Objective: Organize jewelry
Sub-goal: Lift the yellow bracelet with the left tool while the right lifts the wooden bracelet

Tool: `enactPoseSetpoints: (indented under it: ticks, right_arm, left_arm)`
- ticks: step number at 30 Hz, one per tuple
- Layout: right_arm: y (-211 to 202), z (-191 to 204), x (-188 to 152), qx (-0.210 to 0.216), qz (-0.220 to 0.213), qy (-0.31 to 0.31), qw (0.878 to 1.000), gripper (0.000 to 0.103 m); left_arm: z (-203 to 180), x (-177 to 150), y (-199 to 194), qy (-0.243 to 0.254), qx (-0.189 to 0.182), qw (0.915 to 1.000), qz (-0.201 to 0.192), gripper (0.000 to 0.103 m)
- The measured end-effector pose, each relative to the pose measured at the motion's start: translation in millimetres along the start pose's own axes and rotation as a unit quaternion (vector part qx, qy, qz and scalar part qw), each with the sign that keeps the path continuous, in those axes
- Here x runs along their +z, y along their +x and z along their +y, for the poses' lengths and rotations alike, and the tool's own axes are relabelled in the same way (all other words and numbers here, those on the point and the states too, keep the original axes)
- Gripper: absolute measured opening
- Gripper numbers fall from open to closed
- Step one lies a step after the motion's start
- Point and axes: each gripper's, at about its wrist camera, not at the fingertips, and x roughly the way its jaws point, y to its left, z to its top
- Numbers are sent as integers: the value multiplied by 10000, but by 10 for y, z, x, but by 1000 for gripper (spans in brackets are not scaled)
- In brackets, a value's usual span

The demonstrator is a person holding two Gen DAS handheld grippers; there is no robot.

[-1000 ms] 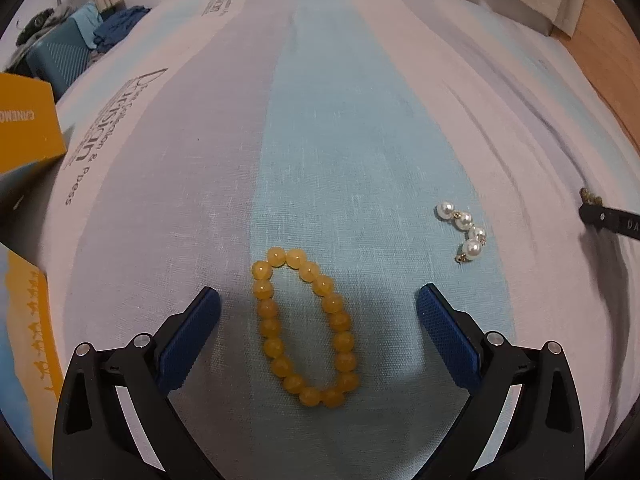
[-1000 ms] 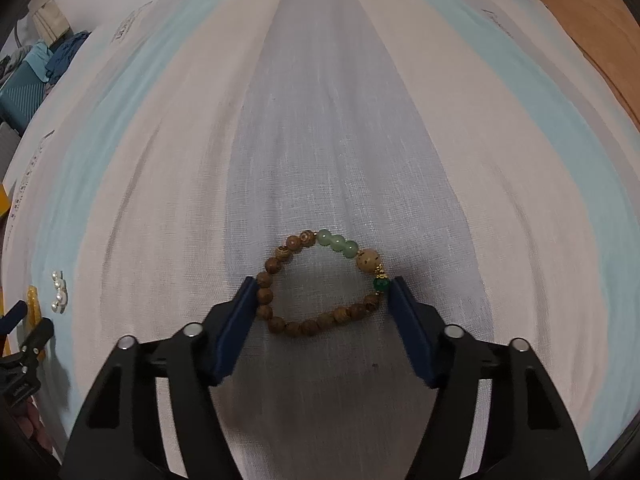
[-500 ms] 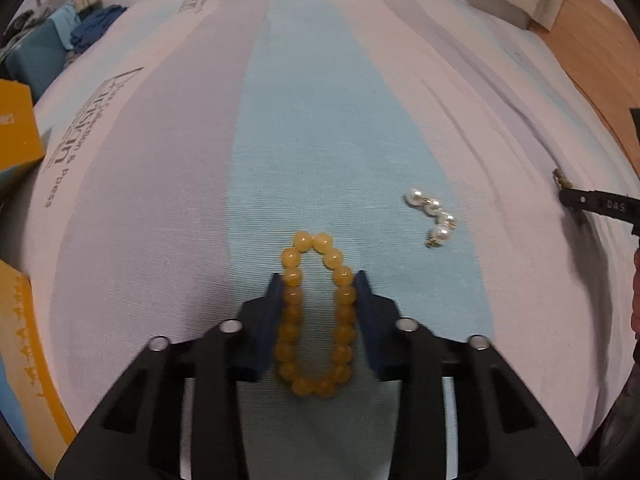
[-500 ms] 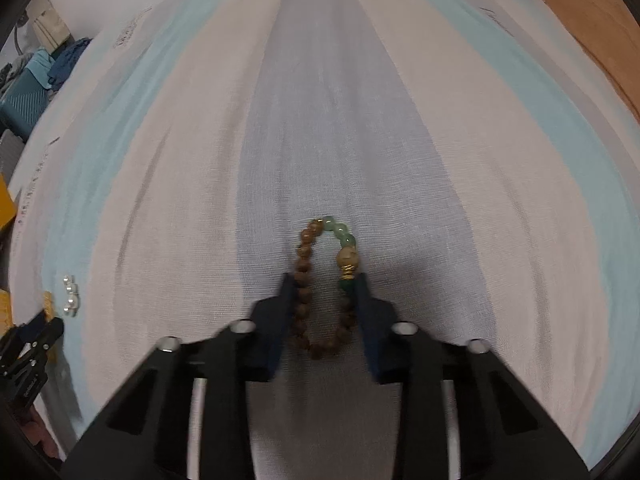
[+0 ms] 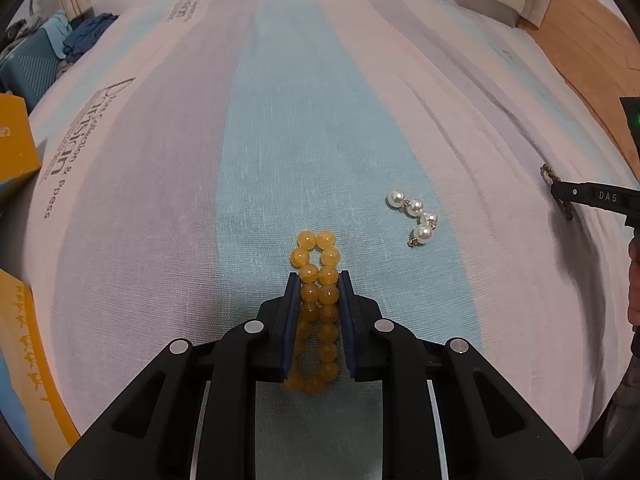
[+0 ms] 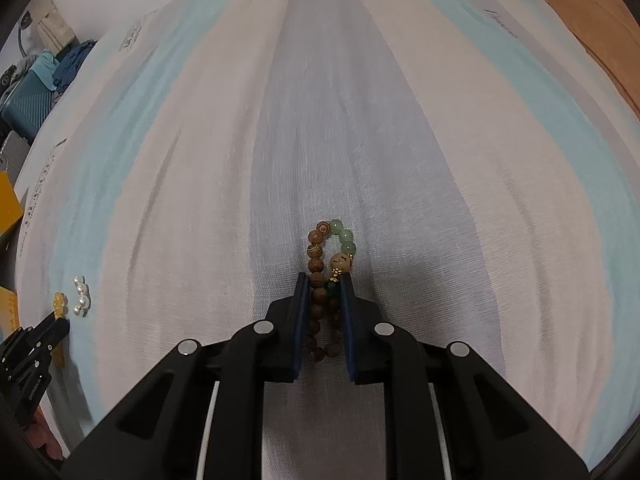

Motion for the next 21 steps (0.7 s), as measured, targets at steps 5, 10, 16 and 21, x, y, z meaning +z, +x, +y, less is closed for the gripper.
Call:
enactPoseSetpoints:
  ticks: [5,10,16,21]
  right_arm:
    - [-75,-21,-2,10,-61,10,10000,14]
    - [-141,-26,-11,22,-116,6,9999,14]
    - [-244,-11,-36,51,-218,-49,9997,14]
    - [-277,-1,-64,71,-224,-95,9997,14]
  left_arm:
    - [12,13,-34,28,2,10000,-15,18]
    - [20,34,-72,45,0,10000,-32,15]
    - [-7,58,-163,81,-50,9999,-136,9]
    - [-29,32,-129,166,133,9998,-30,9]
